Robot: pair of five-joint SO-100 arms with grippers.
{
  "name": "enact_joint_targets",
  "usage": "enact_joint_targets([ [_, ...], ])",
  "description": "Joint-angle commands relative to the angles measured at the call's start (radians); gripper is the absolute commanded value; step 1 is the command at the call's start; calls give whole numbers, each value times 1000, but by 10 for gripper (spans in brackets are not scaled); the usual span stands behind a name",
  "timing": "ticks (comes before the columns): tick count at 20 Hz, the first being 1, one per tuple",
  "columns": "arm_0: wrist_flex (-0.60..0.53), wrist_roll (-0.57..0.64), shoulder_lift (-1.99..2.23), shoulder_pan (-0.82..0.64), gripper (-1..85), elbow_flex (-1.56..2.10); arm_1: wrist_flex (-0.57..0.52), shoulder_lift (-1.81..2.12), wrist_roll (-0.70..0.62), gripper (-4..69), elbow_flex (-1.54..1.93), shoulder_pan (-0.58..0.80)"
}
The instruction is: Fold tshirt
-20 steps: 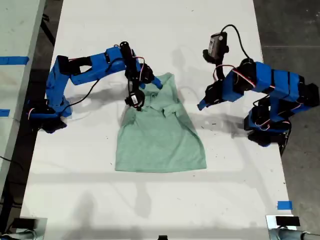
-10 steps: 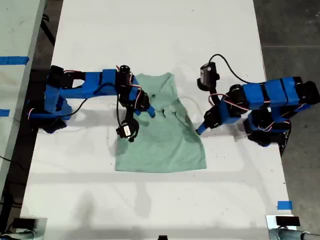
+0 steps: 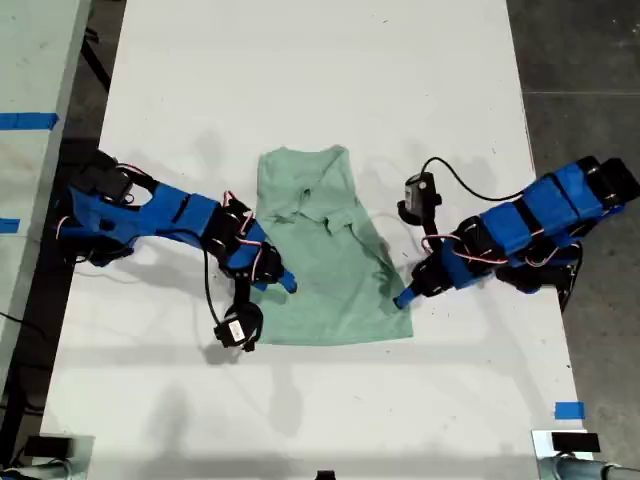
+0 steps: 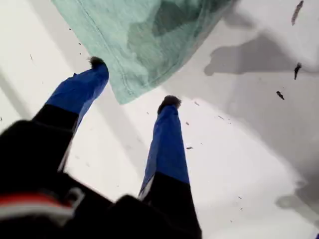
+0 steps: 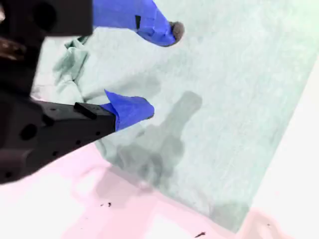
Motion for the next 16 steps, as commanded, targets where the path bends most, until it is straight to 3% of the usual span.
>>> enact_joint_targets([
  [1,-224,-48,218,35,213,212,-80,-38,49,246,-8,-51],
  [2,-207,-63,236,44,218,230,-109,-66,63,246,-8,-64],
  [5,-411,-95,385,57,214,466,-212,-186,87,245,-14,-92],
  [11,-368,-101,397,60,211,466,-318,-325,118,241,3,-97],
  [13,-364,-100,397,60,209,466,-354,-354,121,198,9,-95],
  [14,-362,-100,397,60,207,466,-374,-368,126,102,11,-92],
  [16,-356,-97,397,58,206,465,-417,-379,100,47,23,-77],
])
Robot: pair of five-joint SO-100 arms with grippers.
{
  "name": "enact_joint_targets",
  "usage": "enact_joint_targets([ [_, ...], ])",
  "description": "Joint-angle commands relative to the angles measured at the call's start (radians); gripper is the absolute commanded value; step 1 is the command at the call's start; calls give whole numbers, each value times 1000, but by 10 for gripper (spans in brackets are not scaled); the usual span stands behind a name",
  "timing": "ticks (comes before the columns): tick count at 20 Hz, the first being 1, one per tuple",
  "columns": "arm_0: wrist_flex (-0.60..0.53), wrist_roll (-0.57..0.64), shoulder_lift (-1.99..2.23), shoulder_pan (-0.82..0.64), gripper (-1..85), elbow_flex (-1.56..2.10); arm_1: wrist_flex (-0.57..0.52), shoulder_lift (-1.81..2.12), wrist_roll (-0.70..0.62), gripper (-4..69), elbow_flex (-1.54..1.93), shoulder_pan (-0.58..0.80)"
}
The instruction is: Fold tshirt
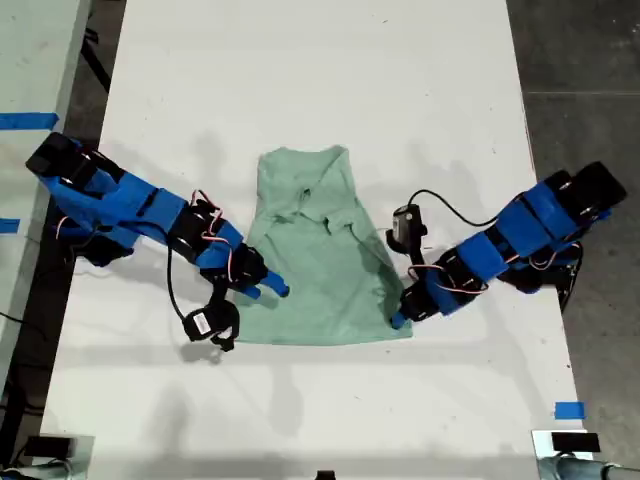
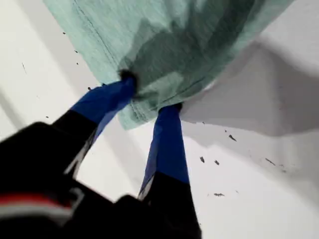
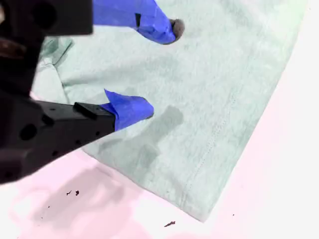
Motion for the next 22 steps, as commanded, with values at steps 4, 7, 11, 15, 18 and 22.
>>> enact_joint_targets([
  [4,12,-2,89,12,203,-14,81,-3,-41,-14,-44,25],
  [7,11,-2,84,14,201,-14,233,57,-67,-14,-123,25],
  [11,14,-2,84,20,198,-14,508,166,-86,-14,-295,15],
  [15,17,3,86,20,195,-14,569,-5,-192,-14,-629,63],
  [18,17,6,87,18,195,-14,584,-313,-255,-14,-980,74],
  [22,18,6,87,21,195,-14,540,-586,-272,-15,-1270,83],
])
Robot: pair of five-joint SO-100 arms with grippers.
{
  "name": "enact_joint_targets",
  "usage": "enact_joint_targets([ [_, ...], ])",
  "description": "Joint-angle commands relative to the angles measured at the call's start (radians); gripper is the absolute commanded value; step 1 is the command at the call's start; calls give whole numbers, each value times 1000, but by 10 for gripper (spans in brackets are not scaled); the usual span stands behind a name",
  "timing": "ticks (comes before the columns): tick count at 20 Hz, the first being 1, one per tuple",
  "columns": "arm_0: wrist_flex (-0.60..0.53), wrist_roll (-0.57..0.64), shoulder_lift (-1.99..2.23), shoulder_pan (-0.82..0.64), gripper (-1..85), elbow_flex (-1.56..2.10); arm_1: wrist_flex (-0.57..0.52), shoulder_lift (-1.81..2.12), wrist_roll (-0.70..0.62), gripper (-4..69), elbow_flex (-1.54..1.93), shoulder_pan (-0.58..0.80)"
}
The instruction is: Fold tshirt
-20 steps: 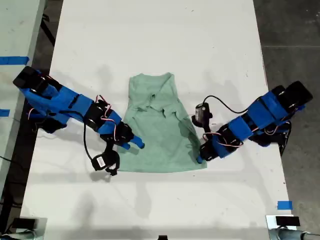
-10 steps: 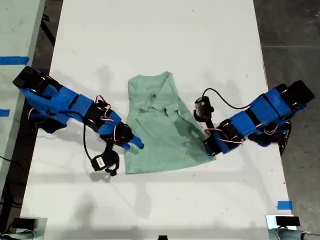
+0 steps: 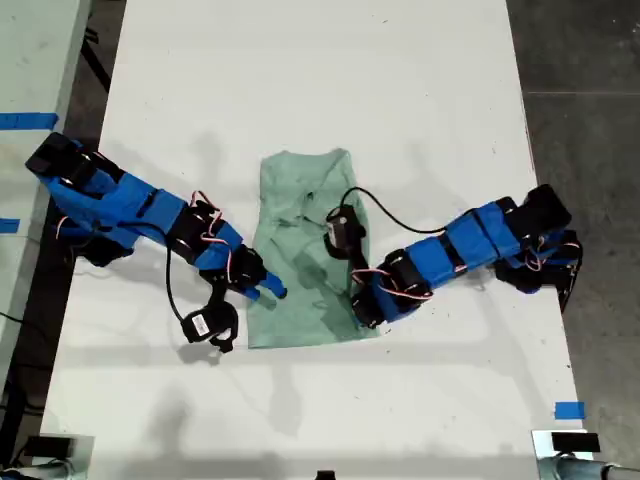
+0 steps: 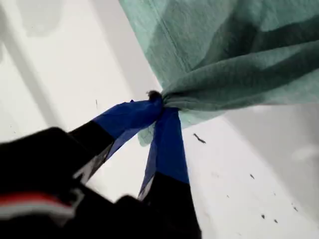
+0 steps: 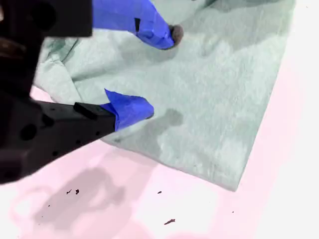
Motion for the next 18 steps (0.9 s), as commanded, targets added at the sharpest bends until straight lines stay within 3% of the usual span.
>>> enact_joint_targets([
  [1,18,6,87,14,195,-14,-66,-80,-14,-17,-158,25],
  [2,18,8,86,12,198,-14,-101,-100,-23,13,-156,41],
  [4,20,12,89,11,231,-14,-66,-95,-32,376,-193,54],
  [8,55,-15,92,23,269,-21,170,57,-72,355,-275,109],
  [11,103,-107,92,57,269,-23,249,192,-89,329,-163,155],
  [15,21,-311,20,172,263,-5,256,293,-81,290,-12,175],
  [18,-120,-402,-86,244,256,-9,242,339,-95,258,46,186],
])
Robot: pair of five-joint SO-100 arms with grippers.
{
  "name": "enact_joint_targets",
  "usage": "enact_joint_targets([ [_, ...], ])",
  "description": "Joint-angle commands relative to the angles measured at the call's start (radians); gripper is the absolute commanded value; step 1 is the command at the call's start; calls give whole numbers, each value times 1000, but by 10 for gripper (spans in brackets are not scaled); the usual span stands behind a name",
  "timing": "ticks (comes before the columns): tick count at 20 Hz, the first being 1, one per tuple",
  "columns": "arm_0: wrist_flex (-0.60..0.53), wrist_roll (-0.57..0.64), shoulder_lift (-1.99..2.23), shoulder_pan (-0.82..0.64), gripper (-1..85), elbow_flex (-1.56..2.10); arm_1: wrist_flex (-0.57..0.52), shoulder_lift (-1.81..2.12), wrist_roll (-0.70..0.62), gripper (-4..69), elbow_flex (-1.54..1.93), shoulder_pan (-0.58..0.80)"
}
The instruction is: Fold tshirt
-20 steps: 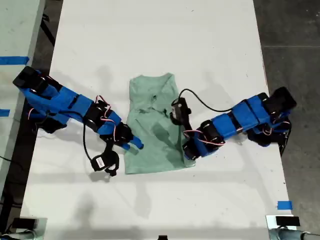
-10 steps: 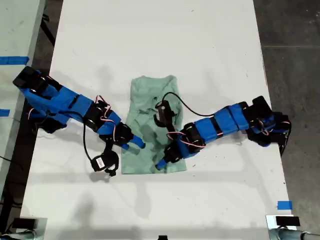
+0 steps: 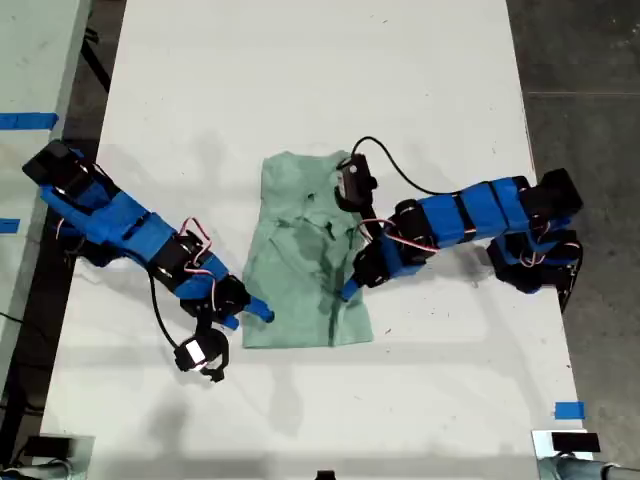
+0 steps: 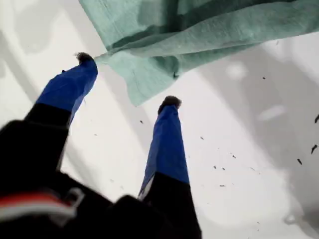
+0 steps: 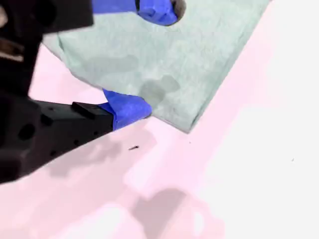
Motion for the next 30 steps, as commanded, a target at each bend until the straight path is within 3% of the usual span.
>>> enact_joint_targets([
  [1,-123,-74,-57,60,253,-26,-2,109,-23,252,5,21],
  [4,-138,-94,-107,75,247,-46,0,110,-29,252,5,21],
  [9,-21,-75,-106,51,246,-44,-44,110,-18,243,21,6],
  [16,-61,40,-238,20,226,-55,-54,121,-2,228,40,-14],
  [17,-63,66,-259,11,198,-67,-55,123,3,225,43,-17],
  [19,-63,98,-282,3,32,-92,-60,123,15,212,55,-23],
  [20,-58,100,-284,3,1,-100,-63,123,20,209,58,-25],
  [26,-23,100,-253,5,0,-110,-80,126,34,193,84,-29],
  [30,132,78,-161,9,0,-114,-80,126,40,184,92,-32],
])
